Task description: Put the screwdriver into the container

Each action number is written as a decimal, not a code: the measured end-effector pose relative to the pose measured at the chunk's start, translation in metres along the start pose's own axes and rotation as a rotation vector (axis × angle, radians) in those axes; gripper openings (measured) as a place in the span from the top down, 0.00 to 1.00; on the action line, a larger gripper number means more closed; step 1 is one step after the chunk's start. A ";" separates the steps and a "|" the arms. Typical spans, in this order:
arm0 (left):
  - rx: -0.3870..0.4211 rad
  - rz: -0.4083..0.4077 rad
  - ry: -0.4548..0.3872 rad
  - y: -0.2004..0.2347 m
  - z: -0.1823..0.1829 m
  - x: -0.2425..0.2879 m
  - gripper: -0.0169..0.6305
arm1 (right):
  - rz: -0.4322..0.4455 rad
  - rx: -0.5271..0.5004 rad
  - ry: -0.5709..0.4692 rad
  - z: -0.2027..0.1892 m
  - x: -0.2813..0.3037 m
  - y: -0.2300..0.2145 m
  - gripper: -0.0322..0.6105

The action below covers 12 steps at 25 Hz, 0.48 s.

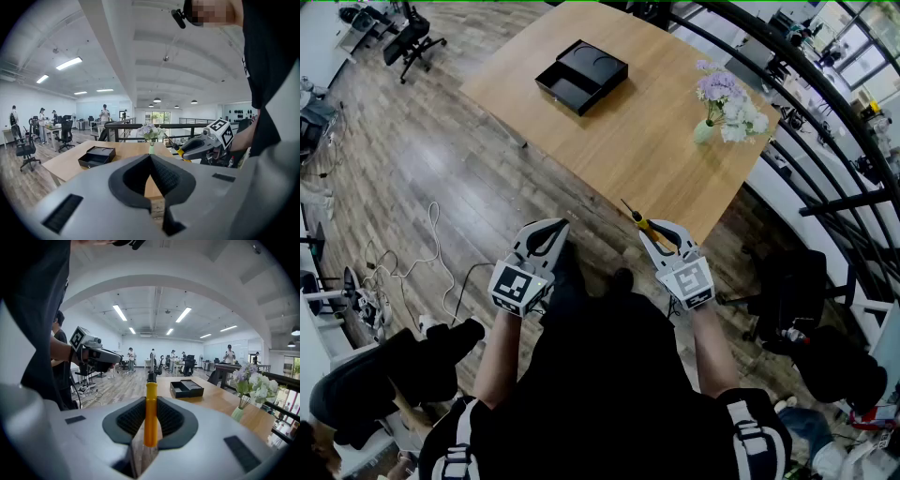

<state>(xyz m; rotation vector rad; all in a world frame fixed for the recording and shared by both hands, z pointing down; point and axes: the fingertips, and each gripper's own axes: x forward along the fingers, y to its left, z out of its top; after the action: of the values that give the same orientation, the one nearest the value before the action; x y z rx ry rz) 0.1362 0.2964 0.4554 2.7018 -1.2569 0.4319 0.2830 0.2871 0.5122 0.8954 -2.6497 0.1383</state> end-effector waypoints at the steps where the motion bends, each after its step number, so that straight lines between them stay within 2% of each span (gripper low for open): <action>1: -0.001 0.004 -0.004 -0.004 0.002 -0.001 0.94 | 0.003 -0.005 -0.003 0.000 -0.002 0.001 0.82; 5: -0.003 0.017 -0.014 -0.019 0.005 -0.005 0.94 | 0.021 -0.036 -0.024 0.004 -0.008 0.011 0.82; 12: 0.009 0.031 -0.025 -0.035 0.006 -0.007 0.94 | 0.049 -0.008 -0.022 0.004 -0.017 0.018 0.82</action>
<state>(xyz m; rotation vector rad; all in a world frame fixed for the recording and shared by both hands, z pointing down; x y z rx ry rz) 0.1600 0.3220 0.4474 2.7065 -1.3075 0.4099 0.2836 0.3103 0.5032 0.8340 -2.6921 0.1310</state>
